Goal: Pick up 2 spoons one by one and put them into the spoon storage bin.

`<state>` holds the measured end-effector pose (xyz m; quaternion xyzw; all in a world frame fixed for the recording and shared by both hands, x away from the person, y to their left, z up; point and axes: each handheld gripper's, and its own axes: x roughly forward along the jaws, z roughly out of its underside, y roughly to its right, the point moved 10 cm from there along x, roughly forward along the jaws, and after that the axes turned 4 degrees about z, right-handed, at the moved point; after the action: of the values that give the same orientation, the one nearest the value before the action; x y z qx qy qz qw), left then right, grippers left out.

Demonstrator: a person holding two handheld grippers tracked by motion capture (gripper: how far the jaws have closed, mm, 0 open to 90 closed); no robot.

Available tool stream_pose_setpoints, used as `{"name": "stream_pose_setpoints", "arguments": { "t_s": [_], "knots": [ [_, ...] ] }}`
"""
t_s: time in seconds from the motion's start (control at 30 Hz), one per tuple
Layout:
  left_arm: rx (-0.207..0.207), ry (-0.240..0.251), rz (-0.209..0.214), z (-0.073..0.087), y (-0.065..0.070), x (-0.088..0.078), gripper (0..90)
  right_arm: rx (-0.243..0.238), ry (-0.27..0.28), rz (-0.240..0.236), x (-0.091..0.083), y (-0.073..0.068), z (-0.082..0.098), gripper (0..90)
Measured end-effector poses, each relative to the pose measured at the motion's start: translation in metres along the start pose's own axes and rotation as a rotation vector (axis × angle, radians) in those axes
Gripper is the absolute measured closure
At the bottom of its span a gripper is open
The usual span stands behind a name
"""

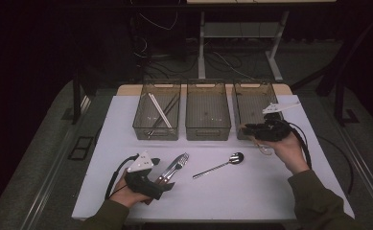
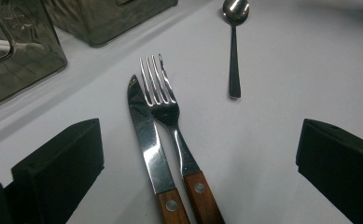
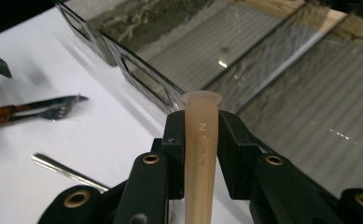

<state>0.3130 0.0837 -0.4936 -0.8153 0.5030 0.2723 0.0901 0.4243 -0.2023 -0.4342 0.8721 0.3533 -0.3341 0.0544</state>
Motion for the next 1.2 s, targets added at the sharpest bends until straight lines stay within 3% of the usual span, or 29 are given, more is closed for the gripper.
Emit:
{"name": "stream_pose_setpoints", "arguments": {
  "t_s": [0.2,0.53,1.2],
  "knots": [
    [-0.003,0.009,-0.006,-0.001,-0.001,-0.001,0.0,0.014,0.036,-0.013,0.009,-0.006,-0.020,73.7],
    [-0.002,0.009,-0.002,-0.001,0.000,-0.001,0.0,-0.011,0.022,0.008,0.032,-0.012,-0.051,73.6],
    [-0.005,0.017,0.005,-0.002,0.002,0.001,0.0,-0.007,0.016,0.039,0.074,-0.011,-0.099,73.5]
  ]
}}
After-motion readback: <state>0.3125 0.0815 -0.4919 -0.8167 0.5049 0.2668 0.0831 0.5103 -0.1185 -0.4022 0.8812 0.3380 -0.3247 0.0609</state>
